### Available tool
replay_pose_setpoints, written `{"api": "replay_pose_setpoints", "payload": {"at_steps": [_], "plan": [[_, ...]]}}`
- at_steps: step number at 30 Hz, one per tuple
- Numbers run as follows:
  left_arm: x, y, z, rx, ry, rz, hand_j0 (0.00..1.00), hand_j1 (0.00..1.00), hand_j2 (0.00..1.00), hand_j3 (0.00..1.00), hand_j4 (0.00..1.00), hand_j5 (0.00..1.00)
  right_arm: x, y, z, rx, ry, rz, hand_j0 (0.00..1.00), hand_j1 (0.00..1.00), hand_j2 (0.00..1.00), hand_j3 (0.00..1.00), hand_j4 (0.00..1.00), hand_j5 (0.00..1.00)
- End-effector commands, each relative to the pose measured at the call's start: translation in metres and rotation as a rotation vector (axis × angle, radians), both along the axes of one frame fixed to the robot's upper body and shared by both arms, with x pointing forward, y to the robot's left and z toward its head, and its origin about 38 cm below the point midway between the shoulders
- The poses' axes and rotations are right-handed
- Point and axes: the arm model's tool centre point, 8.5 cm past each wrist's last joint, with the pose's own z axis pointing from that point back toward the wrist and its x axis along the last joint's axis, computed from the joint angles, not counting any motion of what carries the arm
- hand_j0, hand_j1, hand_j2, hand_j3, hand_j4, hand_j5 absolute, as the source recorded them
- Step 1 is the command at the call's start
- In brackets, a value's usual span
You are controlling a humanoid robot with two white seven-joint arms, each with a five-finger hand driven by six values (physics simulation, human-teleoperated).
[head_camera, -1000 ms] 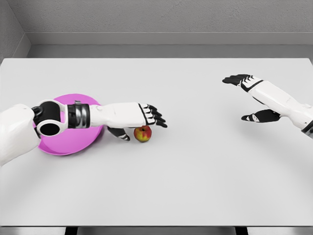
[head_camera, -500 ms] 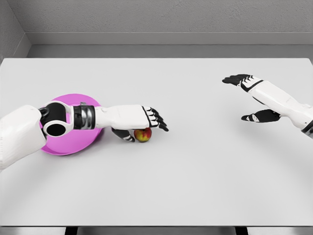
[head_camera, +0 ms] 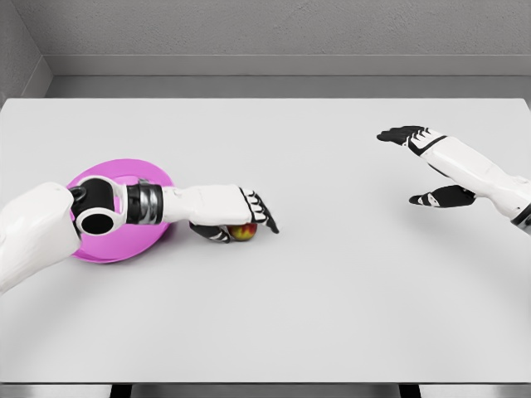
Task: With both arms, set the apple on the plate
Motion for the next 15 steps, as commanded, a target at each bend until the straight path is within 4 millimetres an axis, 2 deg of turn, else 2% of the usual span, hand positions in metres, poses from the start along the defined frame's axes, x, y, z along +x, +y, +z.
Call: {"api": "replay_pose_setpoints", "payload": {"at_steps": [1, 3, 7, 10, 15], "plan": [[-0.0003, 0.0001, -0.0005, -0.001, 0.006, 0.002, 0.77, 0.77, 0.77, 0.77, 0.77, 0.77, 0.0000, -0.0002, 0.0005, 0.006, 0.001, -0.001, 1.00, 1.00, 1.00, 1.00, 1.00, 1.00], [-0.0011, 0.0002, -0.0017, -0.002, 0.010, 0.002, 0.77, 0.77, 0.77, 0.77, 0.77, 0.77, 0.0001, -0.0006, 0.0011, 0.009, 0.000, -0.002, 1.00, 1.00, 1.00, 1.00, 1.00, 1.00], [-0.0008, 0.0006, -0.0016, 0.008, 0.012, 0.000, 0.65, 0.65, 0.65, 0.65, 0.65, 0.65, -0.0008, -0.0008, -0.0007, 0.009, 0.004, -0.002, 1.00, 1.00, 1.00, 1.00, 1.00, 1.00], [-0.0008, 0.0014, -0.0018, 0.012, 0.013, 0.001, 0.61, 0.61, 0.61, 0.61, 0.61, 0.61, -0.0009, -0.0005, -0.0003, 0.009, 0.003, -0.001, 1.00, 1.00, 1.00, 1.00, 1.00, 1.00], [0.0011, 0.0015, 0.0024, 0.003, 0.010, 0.003, 0.61, 0.61, 0.61, 0.61, 0.61, 0.61, -0.0009, -0.0005, -0.0003, 0.009, 0.003, -0.001, 1.00, 1.00, 1.00, 1.00, 1.00, 1.00]]}}
